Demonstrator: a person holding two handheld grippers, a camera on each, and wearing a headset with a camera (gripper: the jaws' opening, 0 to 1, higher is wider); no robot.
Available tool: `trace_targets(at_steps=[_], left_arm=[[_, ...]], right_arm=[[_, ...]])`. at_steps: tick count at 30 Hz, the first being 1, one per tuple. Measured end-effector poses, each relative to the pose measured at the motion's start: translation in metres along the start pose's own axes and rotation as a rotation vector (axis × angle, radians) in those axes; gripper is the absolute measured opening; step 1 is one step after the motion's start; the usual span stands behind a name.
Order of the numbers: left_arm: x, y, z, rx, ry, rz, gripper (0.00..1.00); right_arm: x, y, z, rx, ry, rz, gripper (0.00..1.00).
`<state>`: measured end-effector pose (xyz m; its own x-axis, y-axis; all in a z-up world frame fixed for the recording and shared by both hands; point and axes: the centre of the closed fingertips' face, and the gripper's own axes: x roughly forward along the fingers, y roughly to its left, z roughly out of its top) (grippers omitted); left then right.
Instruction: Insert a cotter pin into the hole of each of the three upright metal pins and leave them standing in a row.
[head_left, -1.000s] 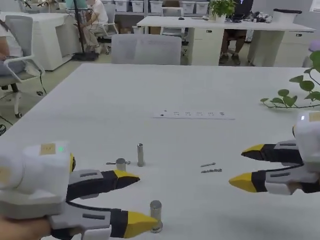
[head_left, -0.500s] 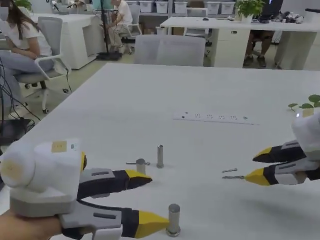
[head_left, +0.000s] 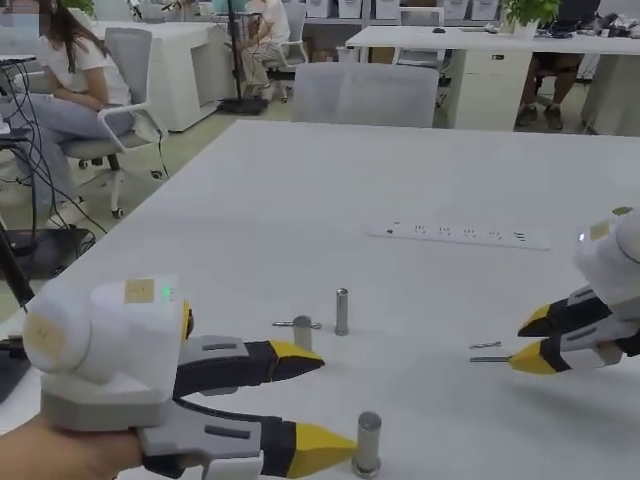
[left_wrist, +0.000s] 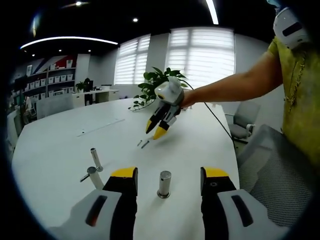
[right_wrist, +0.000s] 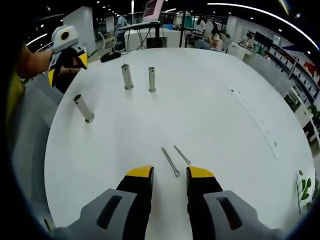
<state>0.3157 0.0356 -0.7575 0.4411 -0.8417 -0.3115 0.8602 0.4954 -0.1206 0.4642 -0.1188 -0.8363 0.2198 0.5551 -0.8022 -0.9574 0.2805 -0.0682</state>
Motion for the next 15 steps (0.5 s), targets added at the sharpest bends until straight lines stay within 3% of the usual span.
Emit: trace_targets(at_steps=[3, 5, 8, 15], left_arm=[[0.0, 0.0, 0.0, -0.003, 0.001, 0.0, 0.49], [0.0, 0.0, -0.001, -0.005, 0.003, -0.001, 0.49], [0.0, 0.0, -0.002, -0.007, 0.005, -0.002, 0.48], [-0.002, 0.001, -0.005, -0.01, 0.008, 0.0, 0.47]], right_arm=[[0.005, -0.002, 0.003, -0.024, 0.022, 0.013, 0.25], [0.008, -0.002, 0.0, -0.063, 0.063, 0.022, 0.22], [0.011, -0.002, 0.001, -0.068, 0.073, 0.031, 0.19], [0.015, 0.001, -0.009, -0.144, 0.167, 0.064, 0.14]])
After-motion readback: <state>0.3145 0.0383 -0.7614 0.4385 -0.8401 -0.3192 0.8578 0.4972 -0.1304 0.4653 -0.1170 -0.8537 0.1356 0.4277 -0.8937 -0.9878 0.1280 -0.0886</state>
